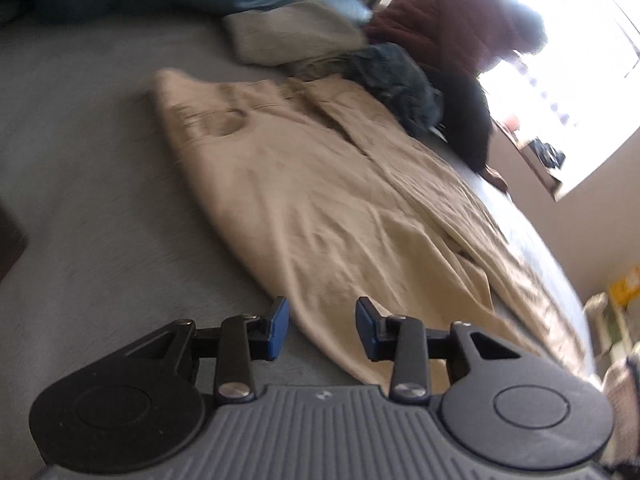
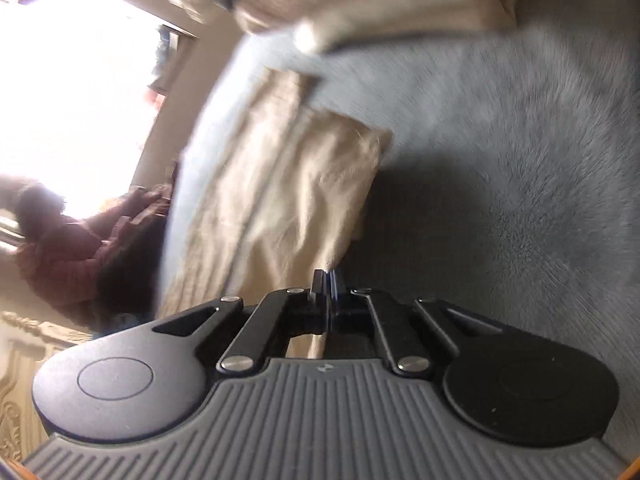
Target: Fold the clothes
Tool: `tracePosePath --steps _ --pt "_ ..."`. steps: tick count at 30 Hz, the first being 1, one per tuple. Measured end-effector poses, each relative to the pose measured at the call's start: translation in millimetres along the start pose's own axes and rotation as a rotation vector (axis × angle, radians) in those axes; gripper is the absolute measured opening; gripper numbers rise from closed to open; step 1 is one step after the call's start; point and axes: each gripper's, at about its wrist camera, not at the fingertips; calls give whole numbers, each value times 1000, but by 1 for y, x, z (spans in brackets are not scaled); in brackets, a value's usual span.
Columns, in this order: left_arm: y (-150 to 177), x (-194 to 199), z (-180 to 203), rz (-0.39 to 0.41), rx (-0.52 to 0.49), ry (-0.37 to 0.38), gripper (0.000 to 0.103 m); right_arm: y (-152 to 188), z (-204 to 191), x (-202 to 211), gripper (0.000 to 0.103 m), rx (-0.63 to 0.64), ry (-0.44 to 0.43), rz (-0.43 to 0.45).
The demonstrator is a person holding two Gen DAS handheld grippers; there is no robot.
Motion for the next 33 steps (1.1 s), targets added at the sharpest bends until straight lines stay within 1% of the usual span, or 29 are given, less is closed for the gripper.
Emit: tracePosePath --steps 4,6,8,11,13,15,16,17,18,20,22,25,26,28,30,32,33 --pt "-6 1 -14 -1 73 -6 37 6 -4 49 0 -15 -21 27" --pt "-6 -3 -17 -6 86 -12 37 12 4 71 0 -48 -4 44" --pt "-6 -10 -19 -39 90 0 38 20 16 87 0 -78 26 44" --pt "-3 -22 -17 -77 92 10 37 38 33 91 0 -107 84 21" --pt "-3 -26 -15 -69 92 9 37 47 47 87 0 -147 105 15" --pt "-3 -29 -12 -59 93 9 32 48 53 81 0 -151 117 16" --pt "-3 -31 -11 -54 95 10 20 48 53 78 0 -148 118 18" --pt "-3 -33 -9 -48 91 3 12 44 47 78 0 -135 105 19" --pt "-2 -33 -8 -38 78 -2 11 41 42 77 0 -122 92 20" --pt "-1 -33 -3 -17 45 -11 4 33 30 76 0 -96 66 22" --pt "-3 -25 2 2 5 -13 3 23 12 77 0 -56 46 11" --pt "-15 -4 5 23 8 5 3 10 -20 86 0 69 62 -49" --pt "-20 4 6 28 11 12 3 9 -25 93 0 92 82 -72" --pt "-27 14 4 21 3 0 3 8 -36 108 0 137 122 -119" --pt "-30 16 1 0 -8 -21 3 17 -27 120 0 131 197 -181" --pt "-27 7 0 -39 -43 -57 3 32 -10 119 0 154 283 -228" --pt "-24 1 0 -59 -61 -75 3 40 5 113 0 140 313 -245"
Point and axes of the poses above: each gripper's, at about its wrist camera, not at the fingertips, and x roughly against the way its jaws point, z to its right, y to its underside, and after that the axes turned 6 degrees about z, right-handed
